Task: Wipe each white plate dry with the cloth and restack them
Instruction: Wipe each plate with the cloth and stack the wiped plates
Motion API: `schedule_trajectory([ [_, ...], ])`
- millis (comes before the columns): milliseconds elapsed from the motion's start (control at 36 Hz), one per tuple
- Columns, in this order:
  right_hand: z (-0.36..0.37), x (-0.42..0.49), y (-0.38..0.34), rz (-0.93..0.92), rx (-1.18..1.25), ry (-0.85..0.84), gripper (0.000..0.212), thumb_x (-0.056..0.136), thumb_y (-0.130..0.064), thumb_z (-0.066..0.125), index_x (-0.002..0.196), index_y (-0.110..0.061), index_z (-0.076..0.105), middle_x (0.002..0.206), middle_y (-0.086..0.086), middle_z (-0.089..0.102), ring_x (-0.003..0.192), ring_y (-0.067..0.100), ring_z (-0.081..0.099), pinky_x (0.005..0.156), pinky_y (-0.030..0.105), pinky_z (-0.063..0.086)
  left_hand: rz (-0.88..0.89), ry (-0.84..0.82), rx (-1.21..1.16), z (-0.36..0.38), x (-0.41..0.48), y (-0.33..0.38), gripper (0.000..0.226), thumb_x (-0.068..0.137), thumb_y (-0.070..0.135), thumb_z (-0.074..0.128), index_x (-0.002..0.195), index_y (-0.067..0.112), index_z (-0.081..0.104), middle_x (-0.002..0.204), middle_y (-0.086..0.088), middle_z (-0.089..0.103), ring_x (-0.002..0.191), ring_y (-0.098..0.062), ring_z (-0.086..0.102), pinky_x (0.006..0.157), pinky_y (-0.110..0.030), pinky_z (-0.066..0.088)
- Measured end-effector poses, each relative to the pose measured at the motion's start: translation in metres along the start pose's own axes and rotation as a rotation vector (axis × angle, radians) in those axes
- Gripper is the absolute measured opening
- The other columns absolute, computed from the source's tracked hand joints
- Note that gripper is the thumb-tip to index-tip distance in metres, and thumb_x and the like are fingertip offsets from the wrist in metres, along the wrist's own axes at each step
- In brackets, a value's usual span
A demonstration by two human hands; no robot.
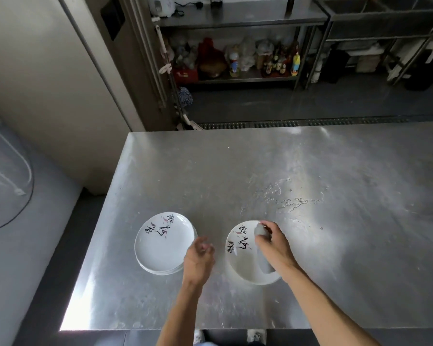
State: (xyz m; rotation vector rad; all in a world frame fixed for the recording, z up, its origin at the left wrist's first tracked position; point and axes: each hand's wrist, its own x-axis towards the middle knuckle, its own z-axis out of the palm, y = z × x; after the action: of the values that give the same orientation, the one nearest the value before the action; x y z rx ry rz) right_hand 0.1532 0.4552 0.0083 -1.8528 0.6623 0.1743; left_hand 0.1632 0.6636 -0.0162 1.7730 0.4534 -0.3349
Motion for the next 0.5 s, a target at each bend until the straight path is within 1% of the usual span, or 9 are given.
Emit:
schedule_trajectory([
  [56, 0.015, -0.004, -0.012, -0.025, -0.029, -0.058, 0.051, 0.088, -0.011, 0.058, 0.134, -0.03, 0.053, 0.125, -0.008, 0.061, 0.117, 0.015, 0.057, 0.098, 0.029, 0.043, 0.021, 0.059, -0.001, -0.016, 0.001, 0.003, 0.028, 0.102, 0.012, 0.059, 0.129, 0.017, 0.067, 0.096, 0.001, 0.069, 0.065, 0.003, 0.067, 0.087, -0.053, 0.062],
  [111, 0.032, -0.008, -0.022, -0.041, -0.041, -0.134, 0.061, 0.088, -0.007, 0.061, 0.144, -0.027, 0.046, 0.131, -0.004, 0.058, 0.123, 0.018, 0.055, 0.104, 0.03, 0.042, 0.029, 0.134, -0.003, -0.034, 0.001, 0.006, 0.027, 0.103, 0.015, 0.057, 0.127, 0.018, 0.069, 0.106, -0.004, 0.071, 0.09, -0.016, 0.074, 0.091, -0.053, 0.061],
  [139, 0.041, -0.01, -0.027, -0.063, -0.053, -0.162, 0.067, 0.087, -0.006, 0.065, 0.147, -0.024, 0.042, 0.134, -0.001, 0.057, 0.124, 0.019, 0.055, 0.106, 0.031, 0.042, 0.029, 0.172, -0.012, -0.044, 0.001, 0.006, 0.027, 0.103, 0.015, 0.056, 0.127, 0.018, 0.069, 0.108, -0.004, 0.071, 0.096, -0.025, 0.073, 0.093, -0.053, 0.06],
  [167, 0.05, -0.012, -0.031, -0.089, -0.065, -0.179, 0.074, 0.085, -0.006, 0.071, 0.15, -0.02, 0.039, 0.136, 0.001, 0.055, 0.125, 0.019, 0.054, 0.107, 0.031, 0.042, 0.026, 0.204, -0.034, -0.053, 0.0, 0.006, 0.027, 0.104, 0.015, 0.055, 0.127, 0.017, 0.069, 0.106, -0.003, 0.071, 0.094, -0.029, 0.072, 0.092, -0.055, 0.059],
  [250, 0.08, -0.016, -0.041, -0.162, -0.107, -0.194, 0.088, 0.076, -0.011, 0.085, 0.15, -0.015, 0.039, 0.132, 0.002, 0.056, 0.121, 0.017, 0.056, 0.104, 0.028, 0.044, 0.02, 0.291, -0.052, -0.082, -0.002, 0.004, 0.027, 0.104, 0.016, 0.054, 0.128, 0.018, 0.068, 0.105, -0.001, 0.068, 0.089, -0.028, 0.071, 0.092, -0.055, 0.059],
  [333, 0.11, -0.022, -0.051, -0.282, -0.232, -0.193, 0.067, 0.076, -0.011, 0.084, 0.137, -0.014, 0.055, 0.125, 0.001, 0.054, 0.117, 0.017, 0.057, 0.092, 0.015, 0.038, 0.009, 0.369, -0.051, -0.107, -0.004, -0.001, 0.027, 0.104, 0.016, 0.052, 0.127, 0.017, 0.068, 0.107, -0.005, 0.068, 0.096, -0.03, 0.071, 0.093, -0.053, 0.059],
  [361, 0.119, -0.024, -0.054, -0.325, -0.267, -0.2, 0.057, 0.077, -0.011, 0.081, 0.13, -0.016, 0.06, 0.121, 0.0, 0.055, 0.113, 0.017, 0.058, 0.088, 0.015, 0.038, 0.003, 0.381, -0.054, -0.114, -0.005, -0.002, 0.028, 0.104, 0.016, 0.052, 0.127, 0.017, 0.068, 0.107, -0.006, 0.069, 0.099, -0.032, 0.07, 0.094, -0.053, 0.058],
  [417, 0.134, -0.028, -0.059, -0.4, -0.342, -0.212, 0.045, 0.08, -0.011, 0.075, 0.124, -0.018, 0.065, 0.116, 0.0, 0.059, 0.107, 0.019, 0.06, 0.086, 0.021, 0.042, -0.009, 0.4, -0.044, -0.127, -0.005, -0.006, 0.029, 0.105, 0.017, 0.052, 0.129, 0.016, 0.067, 0.107, -0.006, 0.069, 0.1, -0.033, 0.07, 0.094, -0.053, 0.058],
  [500, 0.155, -0.035, -0.066, -0.486, -0.441, -0.232, 0.043, 0.084, -0.01, 0.069, 0.127, -0.016, 0.064, 0.117, 0.002, 0.057, 0.104, 0.023, 0.06, 0.087, 0.028, 0.046, -0.034, 0.397, -0.052, -0.143, -0.006, -0.011, 0.031, 0.103, 0.015, 0.053, 0.132, 0.015, 0.065, 0.108, -0.004, 0.071, 0.1, -0.028, 0.07, 0.094, -0.054, 0.058],
])
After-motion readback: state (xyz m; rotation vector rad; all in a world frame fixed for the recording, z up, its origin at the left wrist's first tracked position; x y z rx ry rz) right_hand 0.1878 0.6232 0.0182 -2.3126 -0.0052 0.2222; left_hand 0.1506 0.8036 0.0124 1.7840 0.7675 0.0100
